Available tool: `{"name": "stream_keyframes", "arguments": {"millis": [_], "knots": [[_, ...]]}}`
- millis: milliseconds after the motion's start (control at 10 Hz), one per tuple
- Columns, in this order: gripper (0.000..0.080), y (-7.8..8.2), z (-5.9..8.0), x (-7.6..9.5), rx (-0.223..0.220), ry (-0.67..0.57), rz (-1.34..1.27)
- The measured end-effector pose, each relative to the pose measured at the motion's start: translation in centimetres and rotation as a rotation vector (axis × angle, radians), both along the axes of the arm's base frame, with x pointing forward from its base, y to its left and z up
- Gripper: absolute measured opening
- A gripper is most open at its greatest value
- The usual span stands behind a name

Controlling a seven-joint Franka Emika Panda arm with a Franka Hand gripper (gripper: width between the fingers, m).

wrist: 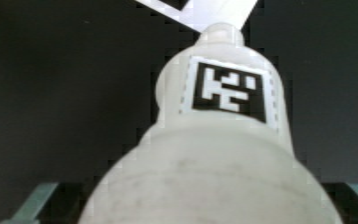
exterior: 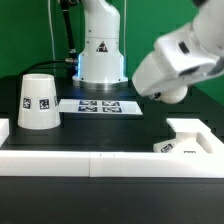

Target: Assemble lamp

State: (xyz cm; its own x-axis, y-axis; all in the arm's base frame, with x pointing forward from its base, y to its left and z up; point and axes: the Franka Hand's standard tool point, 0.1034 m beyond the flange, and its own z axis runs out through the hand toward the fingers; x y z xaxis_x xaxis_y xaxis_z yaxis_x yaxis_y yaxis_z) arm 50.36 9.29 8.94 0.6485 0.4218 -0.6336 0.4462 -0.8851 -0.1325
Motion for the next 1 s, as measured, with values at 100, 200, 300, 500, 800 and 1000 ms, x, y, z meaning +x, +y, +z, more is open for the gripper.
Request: {"name": "stream_keyframes", "arguments": {"millis": [100,200,300,500,800,1000], "knots": [[0.0577,-0.4,0.9,0.5,0.007,-0.036,-0.008],[0.0577,-0.4,1.5,1.4,0.024,-0.112,-0.011],[0.0577,-0.2,1.8,1.7,0.044,-0.187,-0.006],[0.0577,-0.6,1.4,2.2,0.077,-0.299,-0.01],[0.0577,-0.9,0.7,3.1,0.133,-0.469,0.001],[0.0577,-1.3,2.1,4.1,0.174,-0.616,-0.003]]}}
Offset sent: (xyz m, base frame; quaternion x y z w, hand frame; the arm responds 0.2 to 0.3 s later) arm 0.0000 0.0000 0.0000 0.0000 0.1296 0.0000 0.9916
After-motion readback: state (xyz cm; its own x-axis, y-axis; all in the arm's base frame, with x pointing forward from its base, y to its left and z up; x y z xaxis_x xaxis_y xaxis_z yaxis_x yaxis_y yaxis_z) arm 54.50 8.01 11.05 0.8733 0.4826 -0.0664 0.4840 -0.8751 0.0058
